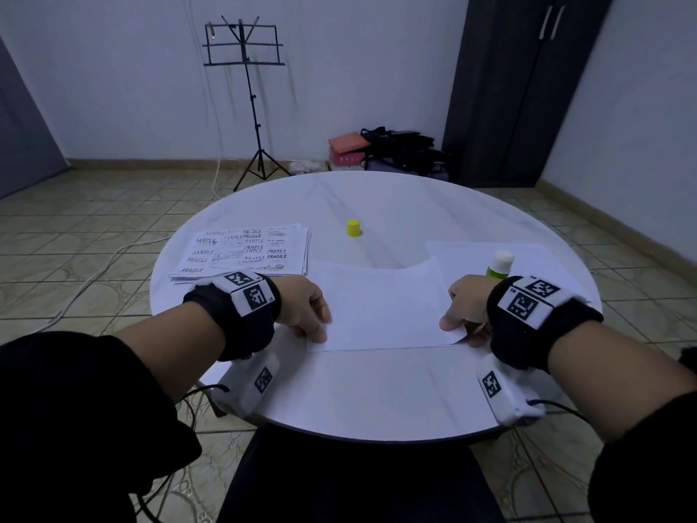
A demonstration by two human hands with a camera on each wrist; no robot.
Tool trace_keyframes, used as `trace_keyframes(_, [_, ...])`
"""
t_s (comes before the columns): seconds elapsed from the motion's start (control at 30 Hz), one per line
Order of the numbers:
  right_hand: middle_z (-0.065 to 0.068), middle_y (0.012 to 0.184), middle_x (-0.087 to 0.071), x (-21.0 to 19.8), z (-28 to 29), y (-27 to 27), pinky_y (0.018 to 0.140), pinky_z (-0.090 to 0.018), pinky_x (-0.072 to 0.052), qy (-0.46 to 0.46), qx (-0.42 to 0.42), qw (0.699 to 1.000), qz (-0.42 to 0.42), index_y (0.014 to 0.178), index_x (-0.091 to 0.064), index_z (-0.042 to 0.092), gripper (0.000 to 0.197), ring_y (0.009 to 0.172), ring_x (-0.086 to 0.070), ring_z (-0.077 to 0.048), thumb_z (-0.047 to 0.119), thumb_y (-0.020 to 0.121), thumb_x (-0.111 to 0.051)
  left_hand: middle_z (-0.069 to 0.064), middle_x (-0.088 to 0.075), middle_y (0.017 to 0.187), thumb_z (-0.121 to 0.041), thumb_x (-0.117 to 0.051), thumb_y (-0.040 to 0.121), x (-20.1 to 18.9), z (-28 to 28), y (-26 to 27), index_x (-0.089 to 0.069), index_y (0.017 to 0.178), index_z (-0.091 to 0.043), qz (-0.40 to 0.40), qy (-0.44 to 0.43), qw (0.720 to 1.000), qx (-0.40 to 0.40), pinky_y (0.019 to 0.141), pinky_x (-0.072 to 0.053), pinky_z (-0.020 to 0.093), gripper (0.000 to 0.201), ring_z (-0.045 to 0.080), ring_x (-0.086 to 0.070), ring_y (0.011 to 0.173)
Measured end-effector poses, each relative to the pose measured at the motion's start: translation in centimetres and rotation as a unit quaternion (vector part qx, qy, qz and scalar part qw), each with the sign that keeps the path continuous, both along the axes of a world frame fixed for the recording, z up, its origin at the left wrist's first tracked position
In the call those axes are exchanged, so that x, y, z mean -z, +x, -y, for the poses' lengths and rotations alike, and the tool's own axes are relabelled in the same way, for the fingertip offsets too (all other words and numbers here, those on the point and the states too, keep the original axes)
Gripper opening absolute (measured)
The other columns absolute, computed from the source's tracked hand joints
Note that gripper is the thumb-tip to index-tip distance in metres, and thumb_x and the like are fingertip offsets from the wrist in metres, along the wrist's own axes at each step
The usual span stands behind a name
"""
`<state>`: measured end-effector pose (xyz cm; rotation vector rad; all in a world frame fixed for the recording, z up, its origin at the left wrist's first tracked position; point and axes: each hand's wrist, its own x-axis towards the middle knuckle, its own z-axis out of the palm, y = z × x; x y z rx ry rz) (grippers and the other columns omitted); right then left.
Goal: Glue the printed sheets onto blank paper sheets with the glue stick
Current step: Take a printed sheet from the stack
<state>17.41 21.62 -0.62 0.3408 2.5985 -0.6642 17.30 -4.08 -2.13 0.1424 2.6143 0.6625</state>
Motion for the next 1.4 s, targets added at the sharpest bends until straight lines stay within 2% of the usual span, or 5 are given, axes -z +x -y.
trace_keyframes(0.73, [-0.012,0.085,-0.056,-0.7,1.4,0.5,0.079,-0.032,-0.047,0.120,-0.059,0.991,-0.011,0.074,-0.045,0.006,0.025,0.096,-0.062,-0.029,0.009,0.081,-0.069,-0.008,-0.060,0.064,-0.018,-0.081,0.072,0.1,-0.2,-0.5,-0.060,0.083,-0.027,-0.005,-0.054,0.998,0.017,0.050,-0.044,0.008,0.026,-0.002,-0.054,0.041])
trace_keyframes(1.03, [-0.011,0.125,-0.047,-0.6,2.9,0.5,0.084,-0.033,-0.046,0.243,-0.119,0.962,-0.031,0.139,-0.029,0.016,0.065,0.110,-0.054,-0.027,0.017,0.085,-0.066,-0.004,-0.049,0.066,-0.044,-0.078,0.072,-1.7,-1.3,0.1,-0.046,0.125,-0.034,-0.009,-0.205,0.978,0.036,0.056,-0.041,0.021,0.062,0.010,-0.050,0.053])
trace_keyframes(1.13, [-0.006,0.111,-0.036,-0.9,3.3,0.8,0.082,-0.028,-0.036,0.317,-0.175,0.931,-0.034,0.095,-0.052,0.016,0.006,0.100,-0.041,-0.024,0.016,0.089,-0.054,-0.005,-0.051,0.086,-0.048,-0.076,0.073,-1.9,-1.8,-0.2,-0.044,0.130,-0.031,-0.017,-0.256,0.965,0.063,0.072,-0.040,0.023,0.068,0.010,-0.050,0.062])
trace_keyframes(1.27, [0.001,0.071,-0.035,-0.2,3.0,0.0,0.059,-0.024,-0.031,0.329,-0.235,0.914,-0.012,0.063,-0.033,0.018,0.033,0.083,-0.041,-0.019,0.016,0.089,-0.053,0.000,-0.055,0.121,-0.045,-0.075,0.074,-2.5,-2.9,-0.6,-0.048,0.128,-0.026,-0.012,-0.314,0.945,0.090,0.082,-0.040,0.025,0.062,0.020,-0.054,0.105])
trace_keyframes(1.4, [-0.002,0.065,-0.031,0.0,2.9,-0.6,0.048,-0.024,-0.019,0.350,-0.258,0.900,-0.005,0.062,-0.030,0.015,0.033,0.090,-0.039,-0.022,0.014,0.091,-0.048,0.001,-0.066,0.108,-0.060,-0.071,0.060,-2.7,-5.1,-2.1,-0.066,0.104,-0.023,-0.015,-0.350,0.933,0.089,0.091,-0.048,0.029,0.058,0.021,-0.061,0.098])
